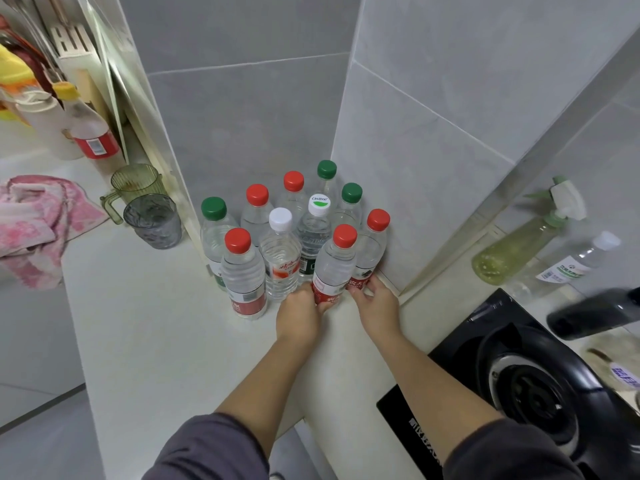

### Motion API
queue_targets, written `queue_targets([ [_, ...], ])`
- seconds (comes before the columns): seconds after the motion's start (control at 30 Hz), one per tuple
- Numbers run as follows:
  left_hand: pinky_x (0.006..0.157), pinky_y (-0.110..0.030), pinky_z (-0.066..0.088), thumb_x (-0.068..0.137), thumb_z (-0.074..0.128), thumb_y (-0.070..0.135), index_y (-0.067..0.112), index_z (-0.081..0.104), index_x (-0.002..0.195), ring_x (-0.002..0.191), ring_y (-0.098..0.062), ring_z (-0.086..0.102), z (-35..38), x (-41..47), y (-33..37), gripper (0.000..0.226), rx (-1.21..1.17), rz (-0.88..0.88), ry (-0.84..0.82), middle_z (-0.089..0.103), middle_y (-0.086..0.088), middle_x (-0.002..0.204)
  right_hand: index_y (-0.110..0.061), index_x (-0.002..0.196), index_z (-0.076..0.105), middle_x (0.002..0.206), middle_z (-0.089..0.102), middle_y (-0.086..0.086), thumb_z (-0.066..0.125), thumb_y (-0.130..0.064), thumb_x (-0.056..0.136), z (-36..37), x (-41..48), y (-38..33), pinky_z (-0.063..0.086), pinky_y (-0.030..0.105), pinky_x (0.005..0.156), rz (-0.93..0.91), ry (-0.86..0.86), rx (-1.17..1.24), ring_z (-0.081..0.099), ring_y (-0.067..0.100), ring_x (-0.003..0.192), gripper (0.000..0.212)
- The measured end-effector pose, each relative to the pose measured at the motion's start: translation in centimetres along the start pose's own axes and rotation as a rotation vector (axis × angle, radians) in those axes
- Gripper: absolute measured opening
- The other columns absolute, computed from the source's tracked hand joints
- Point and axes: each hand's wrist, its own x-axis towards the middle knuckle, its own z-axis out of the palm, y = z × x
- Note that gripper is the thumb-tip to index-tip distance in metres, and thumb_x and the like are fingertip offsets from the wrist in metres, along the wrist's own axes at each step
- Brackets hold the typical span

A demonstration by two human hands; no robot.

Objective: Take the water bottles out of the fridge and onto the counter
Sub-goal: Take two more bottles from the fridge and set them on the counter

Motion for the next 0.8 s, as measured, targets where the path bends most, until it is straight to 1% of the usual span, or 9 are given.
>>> queue_targets([
  [0.1,0.073,-0.038,0.052,0.086,0.069,0.049,0.006,0.061,0.110,0.093,-0.033,0.066,0.0,0.3,0.1,0.050,0.008,0.002,-0.020,0.071,-0.013,0.102,-0.009,0.122,0.065,0.106,0.074,0.006,0.068,-0.014,0.090,0.0,0.4,-0.2,0.037,0.020,0.071,-0.015,0.016,-0.079,0.066,0.022,0.095,0.032],
  [0.23,0.074,-0.040,0.053,0.086,0.068,0.049,0.006,0.061,0.111,0.093,-0.032,0.066,0.3,0.2,0.0,0.049,0.028,0.011,-0.011,0.071,-0.012,0.102,-0.007,0.121,0.064,0.106,0.074,0.009,0.065,-0.014,0.093,-0.4,0.7,-0.3,0.047,0.032,0.083,-0.017,-0.021,-0.117,0.067,0.030,0.096,0.029],
  [0.33,0.075,-0.037,0.052,0.089,0.066,0.046,0.007,0.058,0.116,0.096,-0.032,0.066,0.1,-0.3,-0.1,0.048,0.047,0.001,-0.024,0.070,-0.013,0.107,-0.013,0.131,0.058,0.111,0.071,0.000,0.065,-0.015,0.093,-0.8,0.2,-0.3,0.045,0.026,0.085,-0.009,-0.095,-0.067,0.066,0.022,0.103,0.039],
  [0.43,0.081,-0.037,0.049,0.090,0.065,0.043,0.009,0.049,0.127,0.107,-0.033,0.062,-0.7,-1.7,-0.5,0.053,0.103,-0.014,-0.064,0.065,-0.014,0.119,-0.020,0.146,0.042,0.129,0.056,-0.012,0.065,-0.012,0.093,-1.6,-1.5,-0.5,0.037,0.019,0.100,-0.025,-0.210,0.009,0.053,0.009,0.121,0.059],
  [0.5,0.083,-0.038,0.049,0.090,0.064,0.045,0.011,0.041,0.135,0.112,-0.032,0.059,-1.6,-3.4,-1.2,0.061,0.169,-0.019,-0.082,0.060,-0.013,0.126,-0.019,0.154,0.029,0.139,0.047,-0.011,0.065,-0.014,0.093,-2.4,-3.3,-0.5,0.031,0.019,0.105,-0.055,-0.260,-0.057,0.043,0.008,0.129,0.071],
  [0.57,0.084,-0.039,0.048,0.090,0.061,0.051,0.015,0.031,0.145,0.118,-0.030,0.056,-2.7,-5.7,-2.1,0.073,0.244,-0.004,-0.080,0.054,-0.010,0.136,-0.015,0.156,0.022,0.154,0.037,-0.002,0.066,-0.020,0.093,-2.9,-5.3,-0.4,0.026,0.024,0.114,-0.079,-0.304,-0.156,0.033,0.014,0.142,0.077],
  [0.67,0.097,-0.037,0.044,0.089,0.056,0.059,0.016,0.019,0.153,0.135,-0.024,0.040,-4.6,-9.9,-3.7,0.085,0.351,0.038,0.008,0.036,-0.004,0.153,-0.014,0.157,0.016,0.164,0.018,0.007,0.063,-0.029,0.095,-3.5,-8.6,-0.3,0.016,0.029,0.120,-0.114,-0.403,-0.283,0.016,0.019,0.151,0.079],
  [0.73,0.111,-0.037,0.033,0.089,0.051,0.064,0.016,0.013,0.155,0.146,-0.026,0.024,-6.0,-12.9,-4.6,0.090,0.462,0.051,0.081,0.022,-0.006,0.160,-0.020,0.158,0.011,0.166,0.007,0.004,0.060,-0.036,0.096,-3.7,-10.8,-0.5,0.012,0.033,0.122,-0.186,-0.460,-0.370,0.006,0.020,0.153,0.080],
  [0.8,0.119,-0.042,0.022,0.089,0.044,0.069,0.017,0.005,0.156,0.150,-0.030,0.009,-7.1,-16.0,-5.5,0.093,0.564,0.028,0.138,0.008,-0.009,0.164,-0.026,0.158,0.006,0.167,0.000,0.001,0.056,-0.044,0.097,-3.7,-12.8,-0.7,0.007,0.039,0.123,-0.299,-0.485,-0.481,-0.003,0.021,0.153,0.082],
])
